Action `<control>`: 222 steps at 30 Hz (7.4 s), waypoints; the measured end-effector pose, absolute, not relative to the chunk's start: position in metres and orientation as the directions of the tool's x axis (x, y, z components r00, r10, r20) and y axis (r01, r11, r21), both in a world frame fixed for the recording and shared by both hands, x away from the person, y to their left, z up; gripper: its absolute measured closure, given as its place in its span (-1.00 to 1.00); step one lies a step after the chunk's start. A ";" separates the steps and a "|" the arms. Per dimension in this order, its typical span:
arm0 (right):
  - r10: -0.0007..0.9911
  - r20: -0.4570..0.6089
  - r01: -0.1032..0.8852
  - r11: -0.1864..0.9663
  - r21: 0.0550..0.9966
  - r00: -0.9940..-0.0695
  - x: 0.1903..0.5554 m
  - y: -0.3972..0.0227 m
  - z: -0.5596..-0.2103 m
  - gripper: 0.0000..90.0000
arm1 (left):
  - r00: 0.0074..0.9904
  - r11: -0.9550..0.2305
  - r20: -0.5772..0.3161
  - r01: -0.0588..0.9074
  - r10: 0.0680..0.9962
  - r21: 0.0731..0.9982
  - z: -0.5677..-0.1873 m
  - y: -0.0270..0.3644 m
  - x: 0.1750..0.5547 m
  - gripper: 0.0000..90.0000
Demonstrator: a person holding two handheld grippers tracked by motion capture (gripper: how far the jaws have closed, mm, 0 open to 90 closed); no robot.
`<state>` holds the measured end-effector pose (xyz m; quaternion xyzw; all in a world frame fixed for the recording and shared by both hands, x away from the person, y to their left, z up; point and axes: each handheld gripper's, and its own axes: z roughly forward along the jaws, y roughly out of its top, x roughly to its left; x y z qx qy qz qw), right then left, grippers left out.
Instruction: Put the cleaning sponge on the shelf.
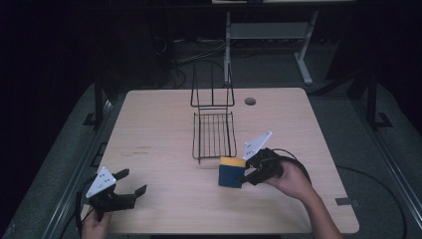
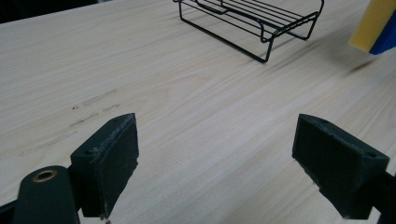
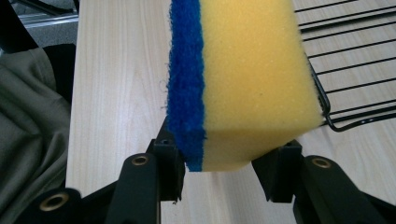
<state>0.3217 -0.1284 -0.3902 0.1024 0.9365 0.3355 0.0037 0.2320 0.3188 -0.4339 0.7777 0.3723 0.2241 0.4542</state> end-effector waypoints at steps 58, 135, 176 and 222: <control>0.224 0.070 0.216 0.734 0.643 -0.972 0.404 -0.106 -0.355 0.26 | 0.625 -0.310 0.012 0.370 0.781 0.876 -0.433 0.320 0.232 -0.69; 0.333 0.099 0.320 0.719 0.617 -0.938 0.473 -0.101 -0.390 0.24 | 0.621 -0.307 0.011 0.372 0.784 0.876 -0.434 0.324 0.233 -0.69; 0.344 0.103 0.333 0.721 0.607 -0.933 0.468 -0.102 -0.388 -0.17 | 0.622 -0.307 0.010 0.372 0.783 0.876 -0.434 0.324 0.233 -0.69; 0.418 0.083 0.376 0.692 0.616 -0.904 0.441 -0.131 -0.386 -0.62 | 0.624 -0.310 0.008 0.377 0.781 0.873 -0.435 0.320 0.233 -0.69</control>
